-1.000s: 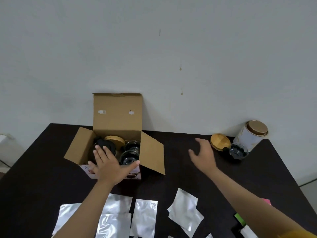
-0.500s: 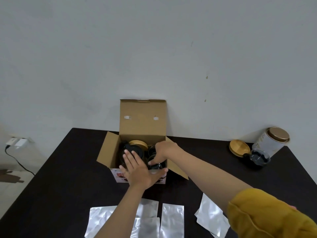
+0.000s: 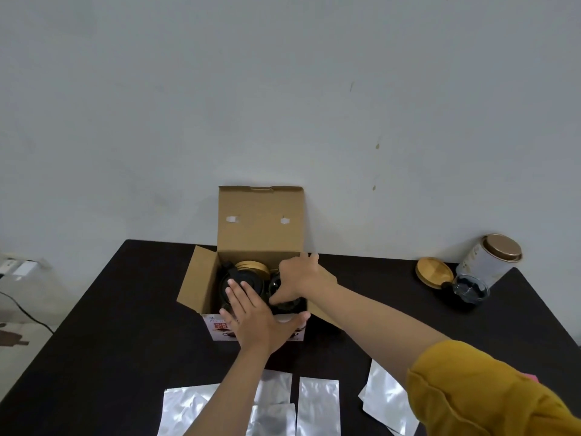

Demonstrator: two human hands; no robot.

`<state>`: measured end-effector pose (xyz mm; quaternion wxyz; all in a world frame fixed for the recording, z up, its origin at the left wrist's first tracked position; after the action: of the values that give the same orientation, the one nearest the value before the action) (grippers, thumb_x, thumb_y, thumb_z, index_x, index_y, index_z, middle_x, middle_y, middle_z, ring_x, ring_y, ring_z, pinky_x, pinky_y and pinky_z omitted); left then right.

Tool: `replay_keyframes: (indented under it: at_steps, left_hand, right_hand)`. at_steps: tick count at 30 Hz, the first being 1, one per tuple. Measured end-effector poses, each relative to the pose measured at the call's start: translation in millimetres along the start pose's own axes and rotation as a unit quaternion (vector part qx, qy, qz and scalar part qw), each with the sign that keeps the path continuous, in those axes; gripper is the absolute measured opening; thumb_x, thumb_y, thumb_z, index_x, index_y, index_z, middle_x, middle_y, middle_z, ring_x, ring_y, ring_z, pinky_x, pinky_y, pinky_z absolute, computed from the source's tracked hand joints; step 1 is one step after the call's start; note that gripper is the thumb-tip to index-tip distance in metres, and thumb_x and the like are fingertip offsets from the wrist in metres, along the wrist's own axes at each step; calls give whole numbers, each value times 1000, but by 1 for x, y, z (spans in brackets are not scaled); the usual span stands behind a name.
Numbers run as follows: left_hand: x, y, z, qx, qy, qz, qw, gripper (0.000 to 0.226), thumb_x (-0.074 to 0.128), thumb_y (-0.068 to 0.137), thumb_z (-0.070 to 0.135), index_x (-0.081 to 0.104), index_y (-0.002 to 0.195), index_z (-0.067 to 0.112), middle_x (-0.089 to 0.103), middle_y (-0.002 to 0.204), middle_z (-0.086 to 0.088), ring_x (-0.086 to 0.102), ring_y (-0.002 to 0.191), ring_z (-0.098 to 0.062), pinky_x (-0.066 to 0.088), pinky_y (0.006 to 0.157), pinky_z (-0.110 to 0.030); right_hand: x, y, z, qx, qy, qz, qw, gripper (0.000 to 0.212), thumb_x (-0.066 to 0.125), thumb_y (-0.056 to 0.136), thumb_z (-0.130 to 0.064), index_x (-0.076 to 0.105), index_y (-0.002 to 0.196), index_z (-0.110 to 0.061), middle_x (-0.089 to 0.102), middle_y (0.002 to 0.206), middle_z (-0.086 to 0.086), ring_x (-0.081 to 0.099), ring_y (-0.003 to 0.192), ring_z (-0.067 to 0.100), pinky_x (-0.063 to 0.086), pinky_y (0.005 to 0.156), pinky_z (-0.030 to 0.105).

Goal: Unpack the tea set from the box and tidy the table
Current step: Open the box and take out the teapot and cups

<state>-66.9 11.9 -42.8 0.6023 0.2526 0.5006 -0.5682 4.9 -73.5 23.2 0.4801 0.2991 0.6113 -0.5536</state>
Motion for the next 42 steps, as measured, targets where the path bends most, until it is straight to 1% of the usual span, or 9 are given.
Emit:
replay_keyframes:
  at_steps: [4, 9, 12, 16, 21, 28, 32, 37, 42]
  left_hand:
    - [0, 0, -1, -2, -1, -5, 1000, 156, 23, 35, 102, -29, 141, -1, -38, 149, -18, -31, 140, -31, -11, 112, -56]
    - [2, 2, -2, 6, -7, -5, 1000, 156, 32, 41, 102, -28, 143, 1, -40, 148, -17, -33, 139, -31, -13, 112, -56]
    - [2, 1, -3, 8, -8, -1, 1000, 155, 30, 39, 101, -27, 143, 1, -38, 149, -17, -31, 140, -32, -12, 112, -57]
    - [4, 3, -3, 13, -6, 10, 1000, 154, 33, 41, 101, -25, 145, 2, -36, 151, -16, -28, 142, -31, -12, 112, -57]
    - [7, 4, -3, 18, 17, 28, 999, 152, 34, 44, 100, -18, 147, 2, -30, 154, -17, -21, 144, -32, -6, 113, -59]
    - [10, 5, -2, 9, 31, 35, 999, 155, 24, 36, 104, -14, 148, 3, -24, 156, -16, -19, 145, -32, -6, 113, -59]
    - [10, 5, -1, 5, 43, 38, 998, 148, 39, 47, 97, -14, 149, 3, -25, 156, -16, -19, 145, -32, -6, 113, -59]
    - [10, 4, 1, 2, 38, 45, 998, 148, 41, 48, 96, -12, 149, 2, -23, 156, -17, -18, 145, -31, -6, 113, -58]
    - [9, 3, 2, 8, 28, 36, 999, 150, 40, 46, 97, -16, 148, 3, -27, 155, -16, -21, 144, -31, -7, 113, -58]
  right_hand:
    - [-30, 2, 30, 5, 153, 104, 983, 69, 73, 64, -57, 55, 113, -13, 54, 105, 4, 57, 99, 26, 49, 79, 37]
    - [-22, -18, 109, 65, 400, 159, 900, 80, 78, 65, -39, 46, 133, -11, 36, 131, 11, 49, 114, 28, 49, 91, 33]
    - [28, -39, 168, 155, 397, 143, 893, 82, 77, 62, -42, 46, 131, -10, 37, 127, 14, 50, 111, 31, 49, 93, 36]
    - [113, -78, 250, 307, 383, 122, 863, 89, 68, 35, -56, 55, 106, -4, 57, 110, 16, 58, 96, 31, 56, 77, 40]
    - [172, -136, 327, 436, 404, 140, 792, 81, 86, 61, -33, 46, 122, 2, 41, 127, 21, 51, 110, 35, 52, 88, 43]
    - [207, -143, 375, 467, 453, 187, 736, 77, 87, 63, -21, 44, 122, 4, 41, 127, 22, 51, 108, 38, 51, 87, 46]
    - [206, -132, 378, 444, 464, 189, 743, 83, 84, 67, -22, 38, 131, 4, 37, 134, 22, 49, 114, 39, 48, 93, 47]
    - [195, -124, 345, 458, 340, 197, 798, 113, 82, 70, -36, 11, 149, 3, 12, 155, 26, 11, 144, 39, 14, 115, 52]
    - [147, -93, 237, 234, 371, 286, 852, 85, 73, 81, -29, 28, 146, 1, 25, 152, 21, 21, 143, 33, 23, 116, 47]
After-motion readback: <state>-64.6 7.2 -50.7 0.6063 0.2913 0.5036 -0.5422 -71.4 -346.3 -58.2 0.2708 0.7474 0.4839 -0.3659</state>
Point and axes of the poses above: each hand's wrist, its own y-axis towards the middle knuckle, its own x-axis out of the palm, z = x × y, the point moved 5 cm from there along y, towards the middle knuckle
